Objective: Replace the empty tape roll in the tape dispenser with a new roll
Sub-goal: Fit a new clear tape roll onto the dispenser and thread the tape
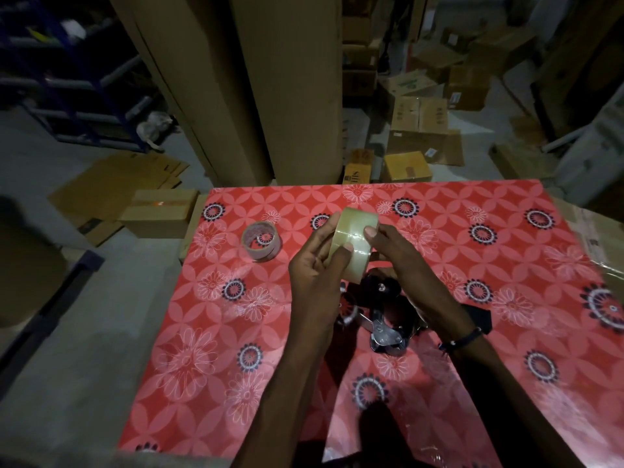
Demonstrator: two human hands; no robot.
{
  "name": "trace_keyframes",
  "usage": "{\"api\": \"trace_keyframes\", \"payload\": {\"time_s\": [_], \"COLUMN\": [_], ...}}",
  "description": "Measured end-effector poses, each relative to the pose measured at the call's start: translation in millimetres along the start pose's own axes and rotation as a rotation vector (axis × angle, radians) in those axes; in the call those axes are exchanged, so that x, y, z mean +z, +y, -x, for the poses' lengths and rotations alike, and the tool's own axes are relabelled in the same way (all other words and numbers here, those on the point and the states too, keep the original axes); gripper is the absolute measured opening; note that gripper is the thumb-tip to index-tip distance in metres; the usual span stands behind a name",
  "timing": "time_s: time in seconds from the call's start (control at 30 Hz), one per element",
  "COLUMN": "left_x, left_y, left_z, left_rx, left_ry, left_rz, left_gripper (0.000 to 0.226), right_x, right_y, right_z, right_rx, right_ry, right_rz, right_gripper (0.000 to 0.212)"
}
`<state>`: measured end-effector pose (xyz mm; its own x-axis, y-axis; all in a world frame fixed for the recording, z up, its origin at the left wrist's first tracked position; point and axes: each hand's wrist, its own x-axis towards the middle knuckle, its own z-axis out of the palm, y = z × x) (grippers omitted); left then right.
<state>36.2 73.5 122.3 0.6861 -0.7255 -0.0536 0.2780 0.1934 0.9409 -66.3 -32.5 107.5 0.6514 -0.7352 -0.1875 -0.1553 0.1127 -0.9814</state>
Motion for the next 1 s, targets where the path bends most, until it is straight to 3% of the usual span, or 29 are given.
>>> {"api": "trace_keyframes", "payload": {"time_s": [0.17, 0.27, 0.4, 0.6, 0.77, 1.0], "left_x": [-4, -7, -8, -14, -10, -15], "left_y": [-3, -2, 0, 1, 3, -3], "left_z": [0, -1, -2, 2, 2, -1], "left_rx": [0.071, 0.069, 0.056, 0.076, 0.085, 0.100], "left_ry": [-0.022, 0.015, 0.054, -0.066, 0.000, -0.110], "left_rz": [-0.109, -0.097, -0.071, -0.109, -0.077, -0.107], "left_gripper": [0.032, 0.027, 0.023, 0.047, 0.039, 0.050], "right_x": [4, 7, 5, 8, 10, 13], "right_y": [-6, -6, -4, -11, -11, -13], "right_z": [0, 1, 4, 5, 9, 6], "right_rx": [-0.033, -0.034, -0.042, -0.054, -0.018, 0.013], "right_ry": [0.047, 0.034, -0.001, -0.009, -0.045, -0.008], "right_rz": [-0.112, -0.112, -0.090, -0.118, -0.137, -0.151], "right_gripper": [0.031, 0.027, 0.040, 0.031, 0.056, 0.054]}}
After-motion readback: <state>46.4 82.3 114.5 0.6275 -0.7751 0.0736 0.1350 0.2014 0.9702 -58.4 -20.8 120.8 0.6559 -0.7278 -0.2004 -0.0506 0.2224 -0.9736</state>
